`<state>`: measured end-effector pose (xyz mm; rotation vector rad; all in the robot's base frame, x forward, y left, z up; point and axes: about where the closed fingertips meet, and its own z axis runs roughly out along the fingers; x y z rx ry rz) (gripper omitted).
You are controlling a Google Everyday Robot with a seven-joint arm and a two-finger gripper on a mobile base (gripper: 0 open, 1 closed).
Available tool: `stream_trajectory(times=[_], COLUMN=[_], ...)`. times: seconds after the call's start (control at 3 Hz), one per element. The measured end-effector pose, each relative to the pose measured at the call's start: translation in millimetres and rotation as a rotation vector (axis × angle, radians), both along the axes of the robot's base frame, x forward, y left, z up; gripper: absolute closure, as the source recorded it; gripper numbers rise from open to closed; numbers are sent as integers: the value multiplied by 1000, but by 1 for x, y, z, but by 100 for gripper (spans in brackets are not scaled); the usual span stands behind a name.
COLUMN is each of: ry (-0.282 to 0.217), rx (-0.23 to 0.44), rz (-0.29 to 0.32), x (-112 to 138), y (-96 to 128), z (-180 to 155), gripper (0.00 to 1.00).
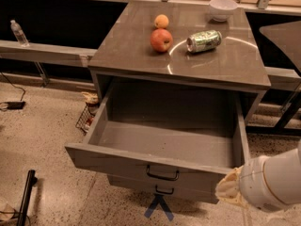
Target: Close top drawer
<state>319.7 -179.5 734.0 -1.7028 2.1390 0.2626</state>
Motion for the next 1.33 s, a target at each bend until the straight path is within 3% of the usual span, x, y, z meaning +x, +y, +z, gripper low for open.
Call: stream_trajectory(times=[0.67,1.33], ry=[-141,-232], rx=[91,103], rz=[3,-3], x=[11,40], y=[-15,-17], z=[-51,-98], gripper=[100,100])
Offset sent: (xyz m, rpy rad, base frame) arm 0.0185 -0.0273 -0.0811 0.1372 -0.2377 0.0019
